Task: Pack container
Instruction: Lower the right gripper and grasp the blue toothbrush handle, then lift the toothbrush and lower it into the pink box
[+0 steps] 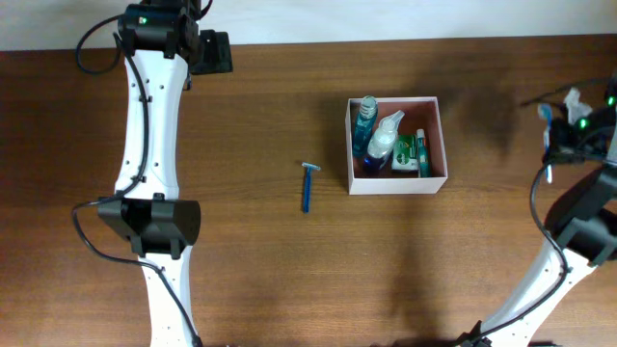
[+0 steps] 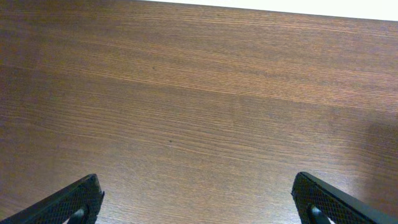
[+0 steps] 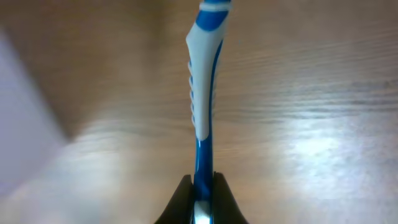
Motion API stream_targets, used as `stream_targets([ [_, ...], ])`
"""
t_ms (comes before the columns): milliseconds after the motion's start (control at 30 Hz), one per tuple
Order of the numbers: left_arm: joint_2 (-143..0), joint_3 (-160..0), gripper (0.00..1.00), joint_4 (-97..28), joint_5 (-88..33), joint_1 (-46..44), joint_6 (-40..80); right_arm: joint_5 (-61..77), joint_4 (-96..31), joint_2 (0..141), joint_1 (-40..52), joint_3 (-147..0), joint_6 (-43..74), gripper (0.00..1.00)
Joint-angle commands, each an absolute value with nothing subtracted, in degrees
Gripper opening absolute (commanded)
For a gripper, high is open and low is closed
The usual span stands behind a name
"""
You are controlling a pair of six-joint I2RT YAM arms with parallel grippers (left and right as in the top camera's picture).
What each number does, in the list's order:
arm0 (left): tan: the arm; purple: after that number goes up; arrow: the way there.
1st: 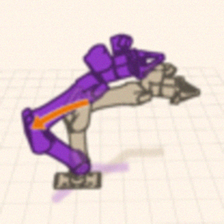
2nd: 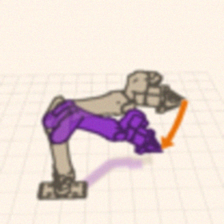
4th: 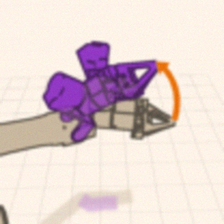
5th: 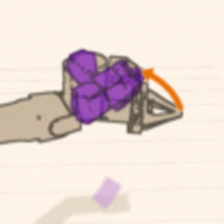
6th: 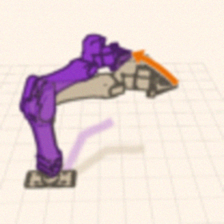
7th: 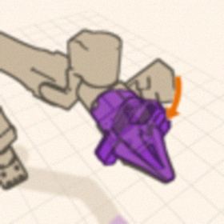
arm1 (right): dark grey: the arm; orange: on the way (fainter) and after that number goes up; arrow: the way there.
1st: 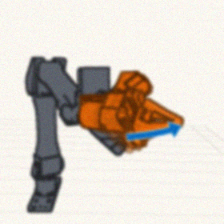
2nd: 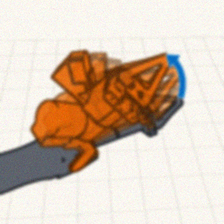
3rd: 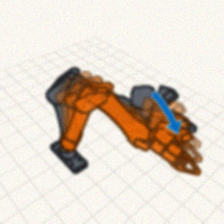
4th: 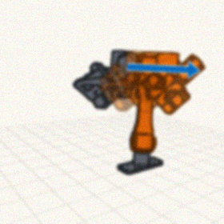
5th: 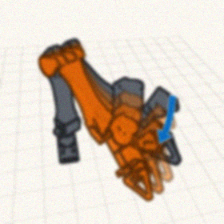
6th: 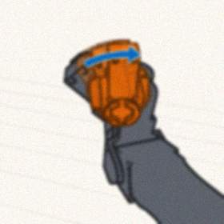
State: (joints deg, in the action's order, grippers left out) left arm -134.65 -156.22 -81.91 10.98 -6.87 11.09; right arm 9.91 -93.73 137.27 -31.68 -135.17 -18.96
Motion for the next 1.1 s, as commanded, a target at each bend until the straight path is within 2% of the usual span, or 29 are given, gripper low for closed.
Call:
stream_targets([
  [0,-134.74,-156.42,0.99,-81.93,11.40,-6.74,10.61,14.70,-97.36,136.42,-27.42,-143.33,-15.35,0.04],
  [467,-134.74,-156.42,1.00,-81.93,11.40,-6.74,10.61,15.03,-97.36,131.68,-9.47,-144.44,0.25,0.04],
  [667,-134.74,-156.42,0.99,-81.93,11.40,-6.74,10.61,14.59,-97.36,131.68,-3.18,-142.69,2.26,0.04],
  [900,-134.74,-156.42,0.99,-81.93,11.40,-6.74,10.61,14.09,-97.30,131.70,-0.38,-140.49,6.46,0.04],
  [1067,-134.74,-156.42,0.99,-81.93,11.40,-6.74,10.61,13.47,-97.34,131.72,-0.36,-139.37,17.06,0.04],
])
